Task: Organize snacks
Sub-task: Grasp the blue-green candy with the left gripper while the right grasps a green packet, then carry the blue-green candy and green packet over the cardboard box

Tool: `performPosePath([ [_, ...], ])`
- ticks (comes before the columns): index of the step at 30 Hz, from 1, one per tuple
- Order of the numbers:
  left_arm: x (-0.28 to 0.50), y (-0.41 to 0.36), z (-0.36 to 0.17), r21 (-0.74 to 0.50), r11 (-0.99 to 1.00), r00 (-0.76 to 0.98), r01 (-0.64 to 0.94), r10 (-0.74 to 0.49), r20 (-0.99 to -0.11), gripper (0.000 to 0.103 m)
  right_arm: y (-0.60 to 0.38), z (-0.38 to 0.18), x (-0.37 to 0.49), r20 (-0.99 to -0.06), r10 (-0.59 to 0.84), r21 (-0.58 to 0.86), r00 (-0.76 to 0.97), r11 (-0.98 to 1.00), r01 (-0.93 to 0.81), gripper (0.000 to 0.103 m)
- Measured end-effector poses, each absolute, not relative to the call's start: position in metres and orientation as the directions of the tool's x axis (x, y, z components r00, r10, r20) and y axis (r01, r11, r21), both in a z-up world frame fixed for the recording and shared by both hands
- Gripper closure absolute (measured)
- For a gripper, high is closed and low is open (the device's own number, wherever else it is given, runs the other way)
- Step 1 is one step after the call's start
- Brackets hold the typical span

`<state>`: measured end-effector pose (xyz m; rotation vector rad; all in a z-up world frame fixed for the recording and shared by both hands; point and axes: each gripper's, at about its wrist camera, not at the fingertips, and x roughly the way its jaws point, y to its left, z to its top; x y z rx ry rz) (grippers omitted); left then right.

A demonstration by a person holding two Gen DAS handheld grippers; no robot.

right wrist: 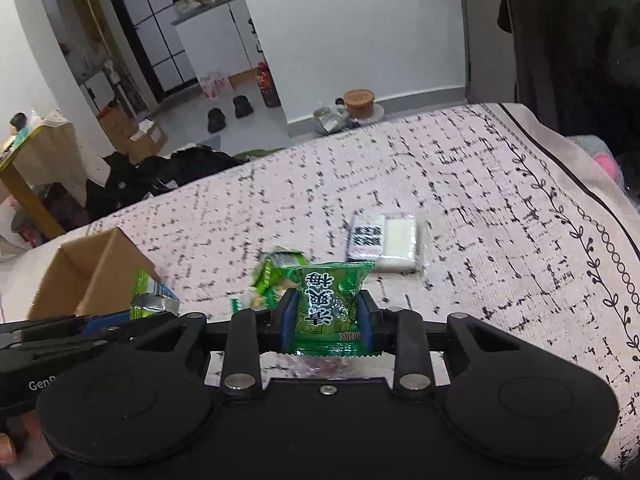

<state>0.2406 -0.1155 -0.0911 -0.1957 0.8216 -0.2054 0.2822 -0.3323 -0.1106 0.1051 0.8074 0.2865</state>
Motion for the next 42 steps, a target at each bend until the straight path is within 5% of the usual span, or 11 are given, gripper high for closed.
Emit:
performPosePath([
  [42, 0.184, 0.027, -0.051, -0.243, 0.957, 0.746, -0.158, -0.046, -0.664, 0.077, -0.219, -0.069, 0.251, -0.600, 0.504, 0.266, 0.621, 0.858, -0.440, 0.074],
])
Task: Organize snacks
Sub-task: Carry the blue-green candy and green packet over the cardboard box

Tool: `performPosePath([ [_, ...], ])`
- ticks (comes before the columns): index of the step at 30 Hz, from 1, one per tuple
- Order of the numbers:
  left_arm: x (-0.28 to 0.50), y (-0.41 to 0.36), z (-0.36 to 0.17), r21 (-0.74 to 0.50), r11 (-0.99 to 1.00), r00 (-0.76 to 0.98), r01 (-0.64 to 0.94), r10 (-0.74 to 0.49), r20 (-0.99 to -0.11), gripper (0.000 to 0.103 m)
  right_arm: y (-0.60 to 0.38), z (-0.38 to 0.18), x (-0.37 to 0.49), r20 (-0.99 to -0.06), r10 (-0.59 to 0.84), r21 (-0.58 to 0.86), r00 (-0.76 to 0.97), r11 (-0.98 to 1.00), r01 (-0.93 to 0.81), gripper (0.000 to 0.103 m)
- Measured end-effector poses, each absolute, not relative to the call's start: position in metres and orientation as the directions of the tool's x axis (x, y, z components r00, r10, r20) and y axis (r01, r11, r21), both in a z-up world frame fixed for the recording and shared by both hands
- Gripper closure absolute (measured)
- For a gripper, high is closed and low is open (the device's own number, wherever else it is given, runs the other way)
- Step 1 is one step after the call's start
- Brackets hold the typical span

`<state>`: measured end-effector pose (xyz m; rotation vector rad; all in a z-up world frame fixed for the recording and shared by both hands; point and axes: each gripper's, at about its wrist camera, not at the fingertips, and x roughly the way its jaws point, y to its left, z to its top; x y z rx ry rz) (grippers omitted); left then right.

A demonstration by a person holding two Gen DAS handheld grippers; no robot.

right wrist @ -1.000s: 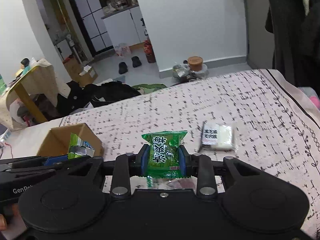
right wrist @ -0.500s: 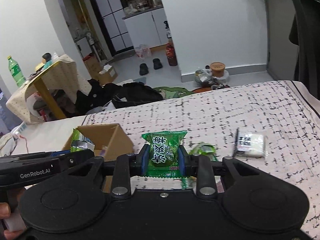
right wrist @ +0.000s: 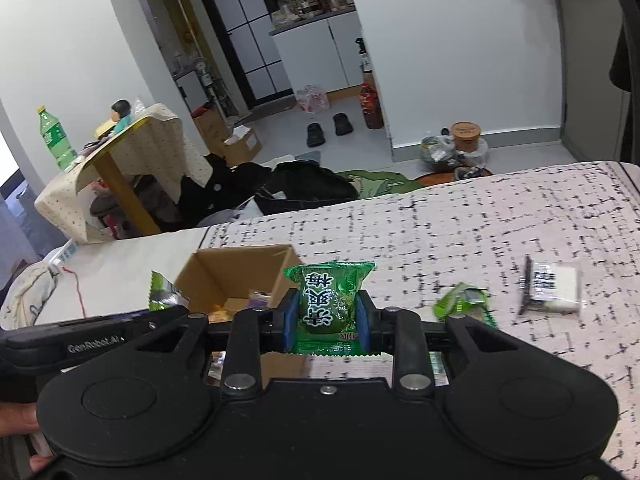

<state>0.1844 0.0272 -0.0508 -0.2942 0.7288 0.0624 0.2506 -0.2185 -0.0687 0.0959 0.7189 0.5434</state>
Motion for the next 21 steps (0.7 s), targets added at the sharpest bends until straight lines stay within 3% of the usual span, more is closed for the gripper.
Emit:
performPosePath([
  [12, 0.169, 0.045, -0.070, -0.223, 0.947, 0.719, -0.230, 0.010, -0.695, 0.073, -0.174, -0.071, 0.241, -0.603, 0.559, 0.290, 0.569, 0.818, -0.497, 0.074],
  [17, 0.164, 0.049, -0.065, -0.227, 0.943, 0.724, -0.243, 0.020, -0.689, 0.064, -0.159, -0.071, 0.235, -0.603, 0.579, 0.304, 0.549, 0.803, -0.513, 0.074],
  [19, 0.161, 0.051, -0.063, -0.217, 0.943, 0.728, -0.251, 0.036, -0.685, 0.052, -0.155, -0.071, 0.234, -0.602, 0.591, 0.313, 0.537, 0.794, -0.521, 0.073],
  [21, 0.158, 0.054, -0.061, -0.222, 0.940, 0.734, -0.260, 0.043, -0.678, 0.047, -0.153, -0.071, 0.233, -0.607, 0.609, 0.328, 0.511, 0.778, -0.536, 0.069],
])
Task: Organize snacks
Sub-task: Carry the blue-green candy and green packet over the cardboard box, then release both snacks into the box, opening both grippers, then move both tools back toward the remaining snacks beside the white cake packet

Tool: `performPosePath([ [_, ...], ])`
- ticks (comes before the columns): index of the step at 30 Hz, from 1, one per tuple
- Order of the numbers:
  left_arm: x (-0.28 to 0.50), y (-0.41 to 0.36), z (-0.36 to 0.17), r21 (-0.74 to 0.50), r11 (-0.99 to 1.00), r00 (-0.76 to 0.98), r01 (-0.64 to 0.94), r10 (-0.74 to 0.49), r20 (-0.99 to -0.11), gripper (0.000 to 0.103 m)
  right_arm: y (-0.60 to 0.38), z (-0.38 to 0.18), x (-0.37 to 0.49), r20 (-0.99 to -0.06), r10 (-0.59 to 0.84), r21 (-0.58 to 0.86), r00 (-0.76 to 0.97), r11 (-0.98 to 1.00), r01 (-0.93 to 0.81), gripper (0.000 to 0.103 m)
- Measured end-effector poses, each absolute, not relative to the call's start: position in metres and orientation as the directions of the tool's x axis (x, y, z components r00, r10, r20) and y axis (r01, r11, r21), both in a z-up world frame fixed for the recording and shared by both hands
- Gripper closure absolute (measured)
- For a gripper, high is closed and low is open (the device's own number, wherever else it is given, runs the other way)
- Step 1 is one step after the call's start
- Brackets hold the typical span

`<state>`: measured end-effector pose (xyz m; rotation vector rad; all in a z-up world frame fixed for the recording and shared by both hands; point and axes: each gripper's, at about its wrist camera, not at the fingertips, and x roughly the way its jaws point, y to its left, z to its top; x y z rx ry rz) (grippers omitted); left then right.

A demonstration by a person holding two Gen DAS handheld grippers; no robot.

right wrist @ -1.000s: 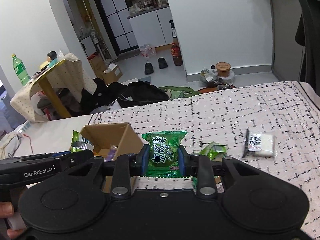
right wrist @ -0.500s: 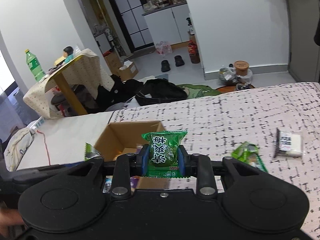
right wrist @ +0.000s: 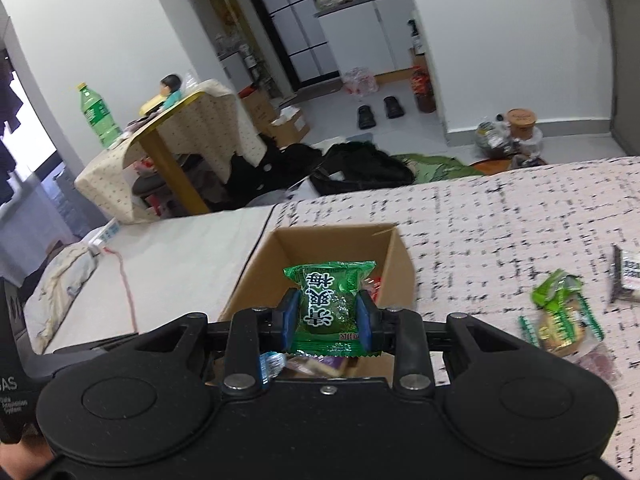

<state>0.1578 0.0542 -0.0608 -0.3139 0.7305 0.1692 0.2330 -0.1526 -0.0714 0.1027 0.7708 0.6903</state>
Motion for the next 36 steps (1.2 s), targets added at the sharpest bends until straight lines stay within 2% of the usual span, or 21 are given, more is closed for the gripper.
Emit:
performPosePath([
  [1, 0.157, 0.056, -0.060, -0.226, 0.938, 0.735, -0.262, 0.042, -0.677, 0.044, -0.152, -0.072, 0.233, -0.608, 0.613, 0.335, 0.504, 0.774, -0.537, 0.069],
  [3, 0.157, 0.056, -0.060, -0.228, 0.937, 0.732, -0.264, 0.040, -0.680, 0.036, -0.155, -0.071, 0.232, -0.606, 0.610, 0.336, 0.510, 0.778, -0.532, 0.060],
  [6, 0.157, 0.055, -0.059, -0.219, 0.938, 0.729, -0.269, 0.049, -0.683, 0.030, -0.164, -0.070, 0.232, -0.606, 0.585, 0.320, 0.539, 0.800, -0.508, 0.041],
  [11, 0.159, 0.049, -0.058, -0.211, 0.941, 0.730, -0.265, 0.052, -0.682, 0.025, -0.188, -0.074, 0.236, -0.622, 0.535, 0.297, 0.572, 0.837, -0.459, 0.032],
  [22, 0.166, 0.027, -0.054, -0.214, 0.954, 0.759, -0.209, 0.020, -0.651, 0.000, -0.237, -0.084, 0.238, -0.647, 0.452, 0.247, 0.614, 0.886, -0.392, 0.017],
  [30, 0.180, 0.001, -0.051, -0.217, 0.966, 0.760, -0.138, -0.037, -0.649, 0.000, -0.265, -0.085, 0.239, -0.648, 0.413, 0.227, 0.640, 0.907, -0.355, 0.001],
  [36, 0.188, -0.020, -0.047, -0.210, 0.973, 0.758, -0.093, -0.067, -0.648, 0.000, -0.286, -0.088, 0.242, -0.657, 0.387, 0.227, 0.647, 0.920, -0.320, 0.000],
])
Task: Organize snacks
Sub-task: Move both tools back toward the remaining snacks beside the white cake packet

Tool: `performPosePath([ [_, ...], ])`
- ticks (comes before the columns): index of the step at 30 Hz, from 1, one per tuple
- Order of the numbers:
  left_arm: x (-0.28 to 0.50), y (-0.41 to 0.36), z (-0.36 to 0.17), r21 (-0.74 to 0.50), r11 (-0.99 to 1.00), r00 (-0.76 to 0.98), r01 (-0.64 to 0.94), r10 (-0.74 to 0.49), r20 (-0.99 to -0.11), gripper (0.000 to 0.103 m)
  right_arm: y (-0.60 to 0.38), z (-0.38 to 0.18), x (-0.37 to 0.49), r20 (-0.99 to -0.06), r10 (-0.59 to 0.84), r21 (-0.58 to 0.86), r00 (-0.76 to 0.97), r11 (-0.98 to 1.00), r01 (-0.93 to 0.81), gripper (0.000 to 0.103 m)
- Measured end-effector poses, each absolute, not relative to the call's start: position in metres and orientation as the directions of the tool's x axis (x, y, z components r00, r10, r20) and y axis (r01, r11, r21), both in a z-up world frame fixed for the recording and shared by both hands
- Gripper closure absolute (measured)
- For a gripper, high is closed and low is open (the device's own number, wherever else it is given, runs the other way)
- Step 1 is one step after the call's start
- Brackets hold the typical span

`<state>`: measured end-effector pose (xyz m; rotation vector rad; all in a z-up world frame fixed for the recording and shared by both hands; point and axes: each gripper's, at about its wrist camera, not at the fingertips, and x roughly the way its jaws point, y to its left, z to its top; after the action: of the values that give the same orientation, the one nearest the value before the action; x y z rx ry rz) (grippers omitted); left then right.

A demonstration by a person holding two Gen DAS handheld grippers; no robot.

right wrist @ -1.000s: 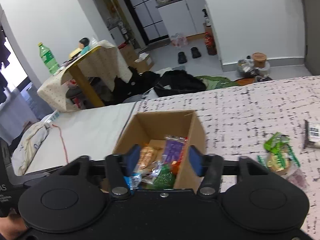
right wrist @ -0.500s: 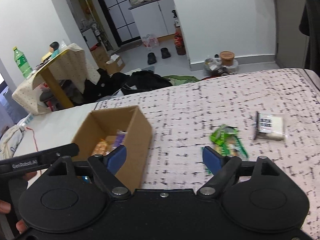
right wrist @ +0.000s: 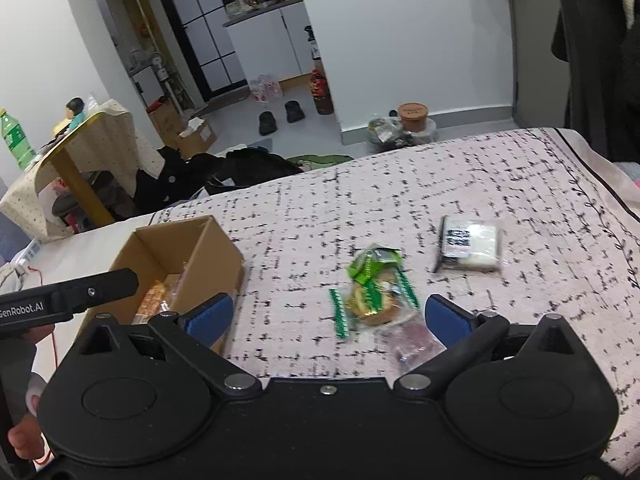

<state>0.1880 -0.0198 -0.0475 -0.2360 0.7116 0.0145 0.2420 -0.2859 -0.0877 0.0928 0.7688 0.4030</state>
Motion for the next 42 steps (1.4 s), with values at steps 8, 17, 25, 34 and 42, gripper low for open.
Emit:
performPosePath([
  [8, 0.198, -0.043, -0.044, -0.200, 0.979, 0.748, -0.045, -0.100, -0.656, 0.000, -0.308, -0.091, 0.243, -0.663, 0.368, 0.228, 0.651, 0.929, -0.293, 0.000],
  [17, 0.211, -0.068, -0.050, -0.167, 0.986, 0.718, 0.004, -0.119, -0.686, 0.000, -0.329, -0.095, 0.247, -0.662, 0.368, 0.248, 0.653, 0.930, -0.272, 0.000],
  [25, 0.224, -0.089, -0.057, -0.164, 0.985, 0.702, 0.055, -0.155, -0.695, 0.003, -0.342, -0.106, 0.256, -0.687, 0.363, 0.259, 0.629, 0.932, -0.255, 0.013],
  [34, 0.239, -0.111, -0.075, -0.151, 0.984, 0.667, 0.097, -0.177, -0.724, 0.019, -0.344, -0.131, 0.266, -0.716, 0.373, 0.272, 0.591, 0.928, -0.256, 0.017],
  [42, 0.254, -0.118, -0.095, -0.135, 0.989, 0.631, 0.067, -0.147, -0.762, 0.034, -0.323, -0.159, 0.282, -0.760, 0.375, 0.255, 0.530, 0.923, -0.287, 0.021],
])
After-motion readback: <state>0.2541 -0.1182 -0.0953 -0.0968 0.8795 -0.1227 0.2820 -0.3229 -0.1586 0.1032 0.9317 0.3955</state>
